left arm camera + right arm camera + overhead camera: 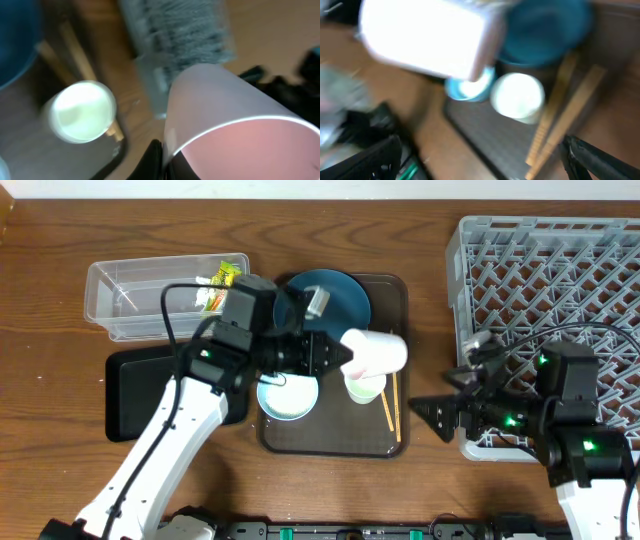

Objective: Sort waste into correct bins and load items into the dishwasher rack
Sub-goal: 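Lift the pink cup and hand it to the right gripper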

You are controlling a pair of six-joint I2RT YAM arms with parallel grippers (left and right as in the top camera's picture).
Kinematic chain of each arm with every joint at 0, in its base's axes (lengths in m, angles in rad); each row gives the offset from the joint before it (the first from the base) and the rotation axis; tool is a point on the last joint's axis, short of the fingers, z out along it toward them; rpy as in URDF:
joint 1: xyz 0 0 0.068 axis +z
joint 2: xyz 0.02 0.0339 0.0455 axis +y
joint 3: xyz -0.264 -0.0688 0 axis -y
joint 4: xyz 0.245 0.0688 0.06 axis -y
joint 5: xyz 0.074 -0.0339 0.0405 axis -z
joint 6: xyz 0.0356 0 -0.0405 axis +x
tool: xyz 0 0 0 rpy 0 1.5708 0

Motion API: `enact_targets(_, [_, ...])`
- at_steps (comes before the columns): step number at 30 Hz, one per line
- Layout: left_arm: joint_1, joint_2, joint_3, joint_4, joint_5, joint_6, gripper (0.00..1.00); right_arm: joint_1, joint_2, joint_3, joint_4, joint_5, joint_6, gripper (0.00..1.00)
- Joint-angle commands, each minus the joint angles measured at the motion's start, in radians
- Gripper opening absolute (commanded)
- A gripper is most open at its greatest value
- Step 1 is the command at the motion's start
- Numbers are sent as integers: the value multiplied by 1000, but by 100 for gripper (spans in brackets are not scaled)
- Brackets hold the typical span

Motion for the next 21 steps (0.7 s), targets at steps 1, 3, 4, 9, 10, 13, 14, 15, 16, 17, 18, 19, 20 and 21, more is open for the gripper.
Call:
enact_targets(1, [18, 27, 0, 59, 340, 6, 6, 8, 31, 14, 2, -300, -216, 99])
enact_targets(3, [19, 39, 0, 72, 385, 6, 6, 8, 47, 14, 4, -315, -254, 99])
enact_targets(4, [19, 45, 0, 71, 391, 6, 6, 8, 55, 14, 5, -318, -270, 99])
enact_targets(9, [19, 69, 0, 72, 449, 7, 6, 8, 97, 14, 54, -317, -320, 99])
enact_targets(10, [19, 72, 0, 72, 450, 6, 6, 8, 103, 14, 74, -317, -320, 99])
enact_targets(13, [19, 72, -1, 72, 449, 6, 6, 8, 122, 14, 150, -319, -315, 98])
enact_targets(14, [19, 72, -1, 72, 449, 6, 6, 8, 124, 14, 173, -319, -307, 98])
enact_targets(15, [19, 72, -1, 72, 449, 6, 6, 8, 126, 14, 200, -328, -303, 98])
enact_targets(16, [19, 72, -1, 72, 449, 6, 6, 8, 126, 14, 222, -345, -300, 98])
enact_targets(17, [19, 72, -1, 72, 449, 6, 6, 8, 127, 14, 250, -373, -294, 97])
enact_targets(18, [19, 72, -1, 72, 449, 6, 6, 8, 127, 14, 277, -402, -285, 97])
enact_targets(19, [19, 72, -1, 72, 449, 6, 6, 8, 127, 14, 298, -424, -277, 97])
enact_targets(20, [19, 72, -1, 72, 448, 7, 6, 8, 127, 14, 316, -444, -268, 96])
enact_targets(21, [19, 72, -1, 72, 448, 7, 6, 8, 127, 14, 326, -454, -259, 96])
